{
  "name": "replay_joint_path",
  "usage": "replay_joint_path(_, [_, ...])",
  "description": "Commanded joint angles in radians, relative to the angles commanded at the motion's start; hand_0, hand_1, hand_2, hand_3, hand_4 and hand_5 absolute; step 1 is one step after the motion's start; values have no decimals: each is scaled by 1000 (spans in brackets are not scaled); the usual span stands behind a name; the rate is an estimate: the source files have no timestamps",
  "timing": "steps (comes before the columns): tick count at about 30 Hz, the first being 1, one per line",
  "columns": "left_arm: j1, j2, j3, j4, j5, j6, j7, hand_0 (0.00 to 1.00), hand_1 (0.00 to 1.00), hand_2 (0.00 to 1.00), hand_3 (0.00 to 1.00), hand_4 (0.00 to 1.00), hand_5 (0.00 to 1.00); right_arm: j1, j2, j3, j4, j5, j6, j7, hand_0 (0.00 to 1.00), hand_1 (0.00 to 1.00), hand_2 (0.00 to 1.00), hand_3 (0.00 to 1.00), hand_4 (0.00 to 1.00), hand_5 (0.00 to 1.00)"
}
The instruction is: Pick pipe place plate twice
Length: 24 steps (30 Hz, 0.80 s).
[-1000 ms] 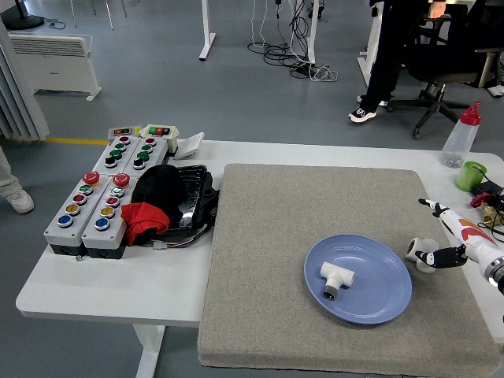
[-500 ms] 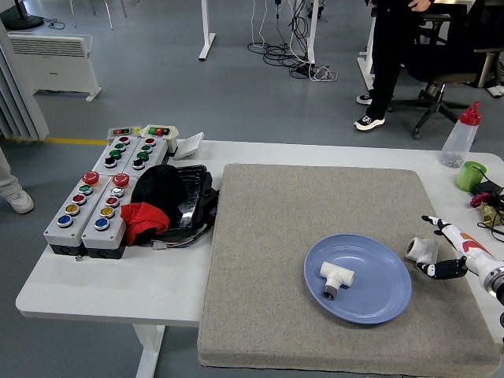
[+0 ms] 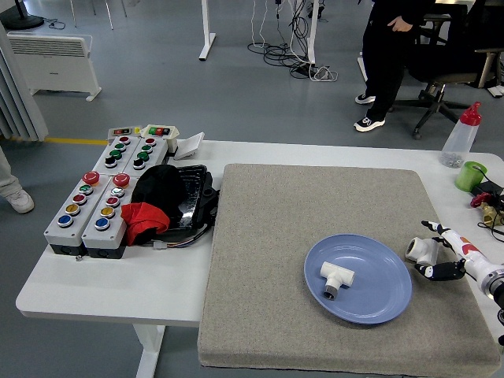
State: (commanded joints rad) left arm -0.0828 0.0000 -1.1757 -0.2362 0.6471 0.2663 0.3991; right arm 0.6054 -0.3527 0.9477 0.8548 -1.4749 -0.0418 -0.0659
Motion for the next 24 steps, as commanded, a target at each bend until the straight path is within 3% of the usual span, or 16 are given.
replay_joint_path(5, [-3,0,3,0,-4,0,-1,634,604,635,706,628,998,5,10,-16,-30,39,-15,9,915,876,984,993,755,218])
replay_joint_path(6, [-3,0,3,0,-4,0,-1,635,604,635,706,628,998,6,11,-18,-33,41,-18,12,837,826,938,942,744,222])
replay_joint_path(11, [-4,0,2,0,-3,0,0,635,604,635,706,628,998,10,13,-35,-48,61,-43,35,837,826,938,942,744,222])
replay_joint_path(12, [-4,0,3,0,-4,0,-1,635,604,636,706,628,998,9,10,-39,-47,66,-42,37,633,668,685,755,657,192])
replay_joint_path(17, [-6,0,2,0,-3,0,-1,635,604,636,706,628,998,6,6,-42,-52,68,-45,44,633,668,685,755,657,192])
replay_joint_path(18, [-6,0,2,0,-3,0,-1,635,604,636,706,628,998,6,6,-42,-54,68,-45,44,524,595,604,695,580,163])
replay_joint_path(23, [-6,0,2,0,-3,0,-2,635,604,636,706,628,998,1,3,-39,-57,69,-46,42,524,595,604,695,580,163])
replay_joint_path(24, [-6,0,2,0,-3,0,-2,635,604,636,706,628,998,1,3,-38,-57,70,-46,42,472,551,578,676,516,148])
